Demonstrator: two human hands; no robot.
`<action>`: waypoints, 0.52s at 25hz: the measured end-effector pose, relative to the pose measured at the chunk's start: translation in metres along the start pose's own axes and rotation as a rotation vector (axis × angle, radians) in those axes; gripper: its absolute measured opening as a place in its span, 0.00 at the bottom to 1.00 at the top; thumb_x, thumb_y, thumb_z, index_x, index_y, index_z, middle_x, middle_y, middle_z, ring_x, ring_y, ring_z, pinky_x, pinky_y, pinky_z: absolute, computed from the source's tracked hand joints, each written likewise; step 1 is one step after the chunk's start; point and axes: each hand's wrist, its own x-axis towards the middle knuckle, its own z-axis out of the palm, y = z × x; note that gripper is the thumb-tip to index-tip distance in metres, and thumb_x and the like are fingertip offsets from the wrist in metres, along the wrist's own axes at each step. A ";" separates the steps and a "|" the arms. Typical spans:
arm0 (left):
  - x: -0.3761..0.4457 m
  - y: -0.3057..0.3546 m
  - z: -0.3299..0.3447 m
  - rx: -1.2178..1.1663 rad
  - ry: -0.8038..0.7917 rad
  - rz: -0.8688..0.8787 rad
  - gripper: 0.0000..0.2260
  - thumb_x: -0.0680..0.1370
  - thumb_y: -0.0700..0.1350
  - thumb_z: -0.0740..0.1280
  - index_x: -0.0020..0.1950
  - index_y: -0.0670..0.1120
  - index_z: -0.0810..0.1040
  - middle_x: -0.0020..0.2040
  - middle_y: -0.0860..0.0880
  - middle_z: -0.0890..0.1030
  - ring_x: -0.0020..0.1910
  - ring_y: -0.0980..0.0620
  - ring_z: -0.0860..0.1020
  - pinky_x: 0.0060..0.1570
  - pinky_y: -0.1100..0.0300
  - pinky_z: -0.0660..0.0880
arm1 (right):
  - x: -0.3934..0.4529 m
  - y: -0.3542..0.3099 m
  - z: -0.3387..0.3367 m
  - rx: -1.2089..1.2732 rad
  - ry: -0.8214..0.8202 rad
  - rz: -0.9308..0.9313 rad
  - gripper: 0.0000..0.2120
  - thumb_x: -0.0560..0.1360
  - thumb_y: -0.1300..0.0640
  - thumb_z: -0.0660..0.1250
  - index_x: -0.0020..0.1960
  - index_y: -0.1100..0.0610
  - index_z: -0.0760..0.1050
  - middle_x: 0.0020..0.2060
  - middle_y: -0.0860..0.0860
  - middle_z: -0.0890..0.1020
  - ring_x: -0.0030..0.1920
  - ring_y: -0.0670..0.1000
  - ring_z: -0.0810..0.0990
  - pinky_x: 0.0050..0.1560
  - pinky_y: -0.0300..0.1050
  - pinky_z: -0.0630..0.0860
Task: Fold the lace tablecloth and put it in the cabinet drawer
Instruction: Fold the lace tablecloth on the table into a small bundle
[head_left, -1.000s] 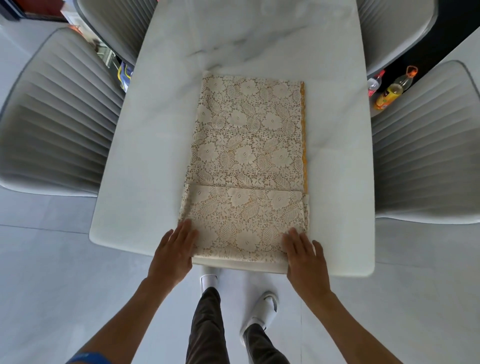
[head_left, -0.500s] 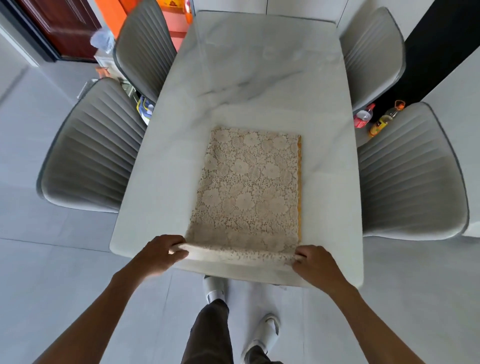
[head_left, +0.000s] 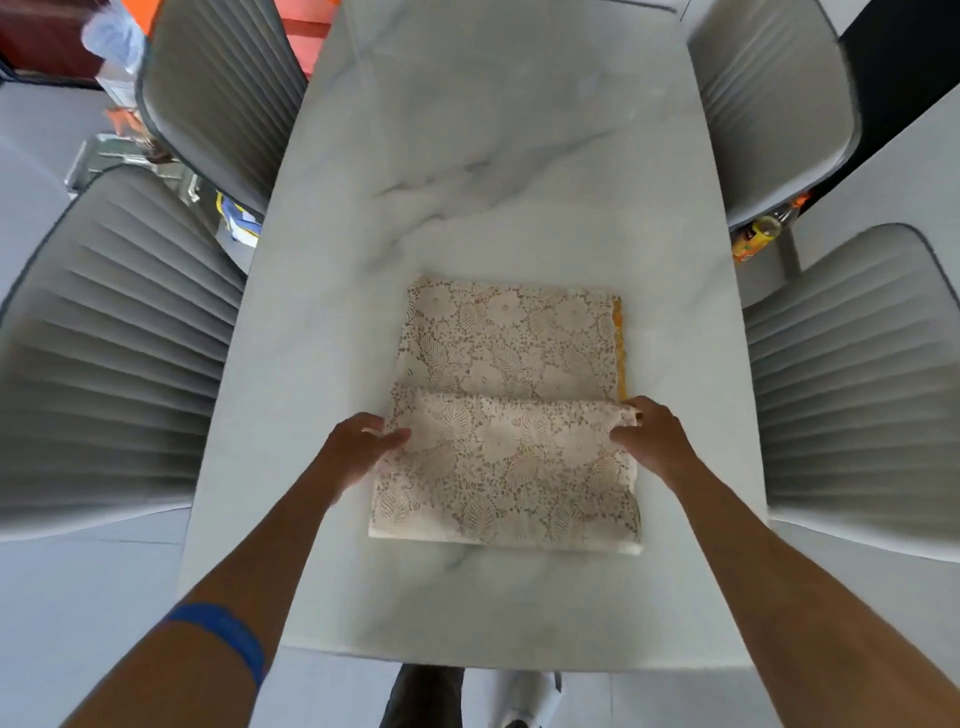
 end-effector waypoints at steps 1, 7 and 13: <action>0.001 -0.013 0.004 -0.048 0.006 -0.052 0.14 0.71 0.48 0.76 0.51 0.46 0.76 0.46 0.50 0.82 0.43 0.51 0.80 0.40 0.59 0.73 | 0.004 0.006 0.009 0.080 0.016 0.084 0.25 0.70 0.60 0.71 0.66 0.57 0.73 0.57 0.53 0.79 0.55 0.57 0.78 0.49 0.45 0.72; -0.036 -0.064 0.018 -0.060 0.101 -0.141 0.05 0.72 0.42 0.74 0.46 0.47 0.81 0.42 0.49 0.85 0.42 0.49 0.82 0.39 0.59 0.75 | -0.030 0.048 0.033 0.121 0.086 0.211 0.16 0.72 0.56 0.70 0.59 0.59 0.75 0.49 0.56 0.81 0.44 0.55 0.80 0.47 0.48 0.76; -0.056 -0.074 0.029 0.266 0.194 0.023 0.05 0.79 0.49 0.66 0.49 0.48 0.76 0.44 0.51 0.81 0.47 0.47 0.79 0.48 0.54 0.73 | -0.047 0.060 0.044 -0.009 0.134 0.130 0.11 0.76 0.55 0.66 0.54 0.61 0.76 0.51 0.59 0.83 0.53 0.61 0.80 0.49 0.48 0.72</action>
